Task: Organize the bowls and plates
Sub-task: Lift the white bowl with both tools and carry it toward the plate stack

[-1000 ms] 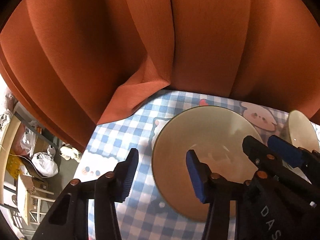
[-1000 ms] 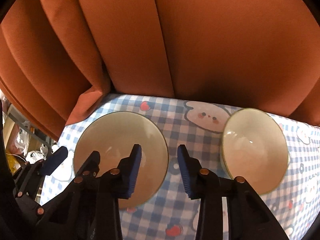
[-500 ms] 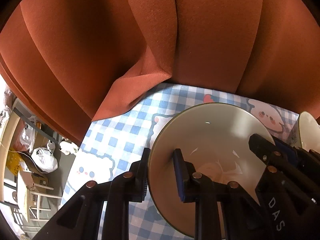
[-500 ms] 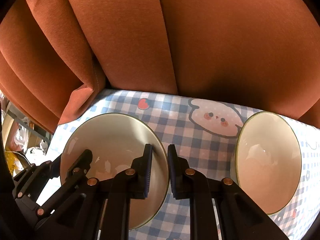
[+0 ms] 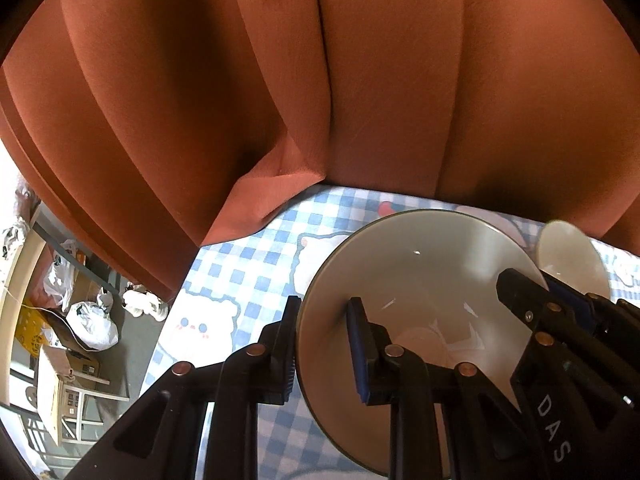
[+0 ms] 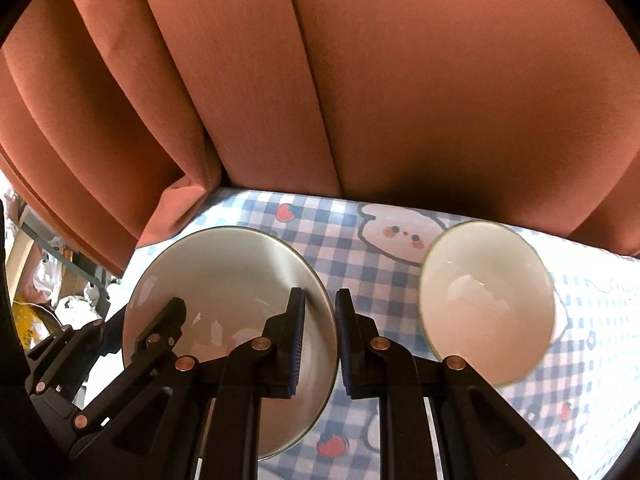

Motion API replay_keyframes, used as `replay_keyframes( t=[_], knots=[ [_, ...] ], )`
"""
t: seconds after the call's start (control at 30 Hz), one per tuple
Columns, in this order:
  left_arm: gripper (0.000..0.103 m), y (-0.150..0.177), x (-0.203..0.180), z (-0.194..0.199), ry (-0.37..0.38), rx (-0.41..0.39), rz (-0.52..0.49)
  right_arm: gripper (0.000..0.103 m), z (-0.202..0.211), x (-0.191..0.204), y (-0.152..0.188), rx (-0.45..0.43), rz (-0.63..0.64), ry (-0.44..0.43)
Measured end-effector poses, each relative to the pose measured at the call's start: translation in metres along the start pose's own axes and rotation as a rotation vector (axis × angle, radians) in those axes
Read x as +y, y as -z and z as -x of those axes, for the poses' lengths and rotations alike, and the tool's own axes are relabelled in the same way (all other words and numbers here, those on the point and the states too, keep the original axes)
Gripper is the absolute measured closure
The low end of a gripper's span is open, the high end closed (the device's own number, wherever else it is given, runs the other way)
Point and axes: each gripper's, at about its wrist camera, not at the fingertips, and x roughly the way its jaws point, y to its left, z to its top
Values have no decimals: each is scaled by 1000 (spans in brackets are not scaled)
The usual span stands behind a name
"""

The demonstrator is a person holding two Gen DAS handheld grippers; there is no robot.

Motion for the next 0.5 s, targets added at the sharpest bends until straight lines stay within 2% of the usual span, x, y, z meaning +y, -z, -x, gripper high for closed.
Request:
replay_keyframes(
  t=[0.27, 0.5],
  knots=[
    [82, 17, -8, 52, 13, -44, -6, 84, 55, -8, 17, -41, -7, 12],
    [82, 46, -23, 98, 49, -78, -30, 84, 109, -22, 49, -77, -20, 42]
  ],
)
